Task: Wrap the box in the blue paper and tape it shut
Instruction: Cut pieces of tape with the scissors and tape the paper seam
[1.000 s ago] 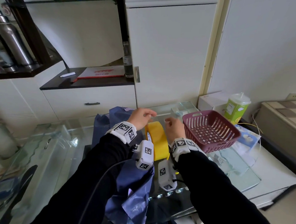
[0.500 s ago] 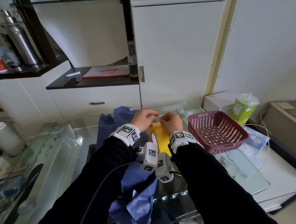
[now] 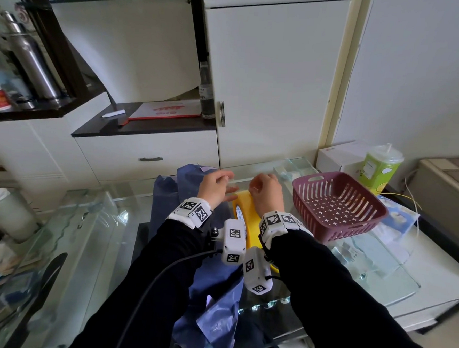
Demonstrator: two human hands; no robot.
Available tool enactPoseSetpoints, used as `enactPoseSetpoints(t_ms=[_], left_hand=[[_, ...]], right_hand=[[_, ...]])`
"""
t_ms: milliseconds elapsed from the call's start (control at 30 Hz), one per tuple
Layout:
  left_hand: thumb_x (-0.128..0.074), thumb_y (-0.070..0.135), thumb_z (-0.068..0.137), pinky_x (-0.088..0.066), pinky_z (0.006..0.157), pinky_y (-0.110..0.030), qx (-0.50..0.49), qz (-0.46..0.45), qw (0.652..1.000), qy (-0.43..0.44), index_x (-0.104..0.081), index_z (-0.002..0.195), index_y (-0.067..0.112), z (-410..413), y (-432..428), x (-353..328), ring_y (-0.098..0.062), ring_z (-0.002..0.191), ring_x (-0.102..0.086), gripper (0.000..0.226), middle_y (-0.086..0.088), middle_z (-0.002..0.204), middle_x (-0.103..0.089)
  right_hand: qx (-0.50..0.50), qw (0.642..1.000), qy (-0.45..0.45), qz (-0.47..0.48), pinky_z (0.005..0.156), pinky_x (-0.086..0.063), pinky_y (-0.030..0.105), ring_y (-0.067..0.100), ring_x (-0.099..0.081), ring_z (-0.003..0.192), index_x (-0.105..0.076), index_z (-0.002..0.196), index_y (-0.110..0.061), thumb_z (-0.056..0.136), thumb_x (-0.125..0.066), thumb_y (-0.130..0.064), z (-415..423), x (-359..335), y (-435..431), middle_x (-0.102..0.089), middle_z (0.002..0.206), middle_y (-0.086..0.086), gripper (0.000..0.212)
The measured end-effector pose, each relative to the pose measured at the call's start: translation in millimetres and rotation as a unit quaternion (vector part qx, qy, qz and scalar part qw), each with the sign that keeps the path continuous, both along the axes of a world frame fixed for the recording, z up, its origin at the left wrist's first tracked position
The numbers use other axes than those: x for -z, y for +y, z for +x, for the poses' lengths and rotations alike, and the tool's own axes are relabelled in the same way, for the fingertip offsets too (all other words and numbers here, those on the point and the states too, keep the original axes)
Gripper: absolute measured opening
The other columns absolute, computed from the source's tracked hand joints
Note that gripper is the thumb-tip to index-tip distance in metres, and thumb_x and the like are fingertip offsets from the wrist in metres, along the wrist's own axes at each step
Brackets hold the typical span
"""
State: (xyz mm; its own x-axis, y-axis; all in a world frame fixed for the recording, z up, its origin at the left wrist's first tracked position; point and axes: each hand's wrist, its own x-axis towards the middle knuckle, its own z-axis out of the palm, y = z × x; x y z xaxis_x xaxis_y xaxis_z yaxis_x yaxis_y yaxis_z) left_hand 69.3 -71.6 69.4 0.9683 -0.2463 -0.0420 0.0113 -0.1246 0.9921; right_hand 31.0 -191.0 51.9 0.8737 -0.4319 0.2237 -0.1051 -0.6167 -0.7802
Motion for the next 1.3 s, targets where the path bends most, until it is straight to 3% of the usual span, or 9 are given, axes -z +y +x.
enactPoseSetpoints(t_ms=[133,400,567,800,933,1133,1300], left_hand=[[-0.032,0.008,0.101,-0.056,0.079,-0.036,0.002,0.032,0.999,-0.036,-0.056,0.119,0.004,-15,10,6,-0.024,0.081,-0.065,0.030,-0.015,0.121,-0.058],[-0.034,0.018,0.101,-0.053,0.059,-0.023,0.001,0.070,0.994,-0.087,-0.059,0.111,0.017,-58,39,7,-0.021,0.080,-0.065,0.027,-0.004,0.115,-0.065],[-0.035,0.016,0.101,-0.053,0.064,-0.023,0.023,0.050,0.996,-0.073,-0.060,0.102,0.019,-82,52,14,-0.013,0.074,-0.064,0.026,-0.004,0.100,-0.069],[-0.037,0.015,0.100,-0.058,0.076,-0.034,0.019,0.058,0.994,-0.085,-0.062,0.091,0.027,-98,55,31,-0.020,0.086,-0.070,0.029,-0.008,0.086,-0.071],[-0.036,0.012,0.101,-0.057,0.082,-0.037,0.007,0.032,0.998,-0.053,-0.061,0.101,0.015,-99,54,38,-0.026,0.090,-0.069,0.025,-0.015,0.092,-0.069],[-0.035,0.014,0.101,-0.058,0.075,-0.028,-0.003,0.000,1.000,-0.028,-0.060,0.106,0.012,-99,55,38,-0.020,0.084,-0.069,0.025,-0.015,0.093,-0.068],[-0.035,0.015,0.101,-0.057,0.081,-0.034,-0.008,-0.014,1.000,-0.015,-0.060,0.105,0.013,-101,54,44,-0.027,0.089,-0.068,0.025,-0.022,0.101,-0.068]], right_hand=[[0.006,1.000,-0.018,-0.012,0.076,-0.042,0.034,0.030,-0.053,0.098,-0.061,0.090,-0.002,0.087,-0.053,-0.001,-15,6,12,-0.057,0.100,0.014,0.009],[0.016,1.000,-0.022,-0.007,0.074,-0.045,0.034,0.030,-0.059,0.092,-0.064,0.088,-0.006,0.085,-0.053,-0.004,-47,16,38,-0.065,0.095,0.013,0.012],[0.020,1.000,-0.020,0.004,0.075,-0.047,0.034,0.030,-0.061,0.090,-0.066,0.087,-0.005,0.084,-0.054,-0.005,-64,22,53,-0.067,0.095,0.013,0.012],[0.018,1.000,-0.008,-0.002,0.077,-0.050,0.036,0.030,-0.061,0.091,-0.065,0.089,-0.005,0.084,-0.055,-0.006,-79,31,56,-0.068,0.095,0.013,0.012],[0.013,1.000,-0.010,-0.002,0.077,-0.049,0.034,0.028,-0.062,0.090,-0.066,0.089,-0.005,0.084,-0.056,-0.006,-85,33,51,-0.068,0.094,0.012,0.012],[-0.007,1.000,-0.005,-0.011,0.083,-0.044,0.030,0.028,-0.058,0.100,-0.069,0.095,-0.003,0.083,-0.048,0.003,-89,31,51,-0.065,0.103,0.013,0.026],[-0.029,0.998,-0.015,-0.049,0.083,-0.035,0.025,0.030,-0.050,0.106,-0.070,0.098,0.002,0.085,-0.047,0.003,-96,42,56,-0.056,0.106,0.018,0.026]])
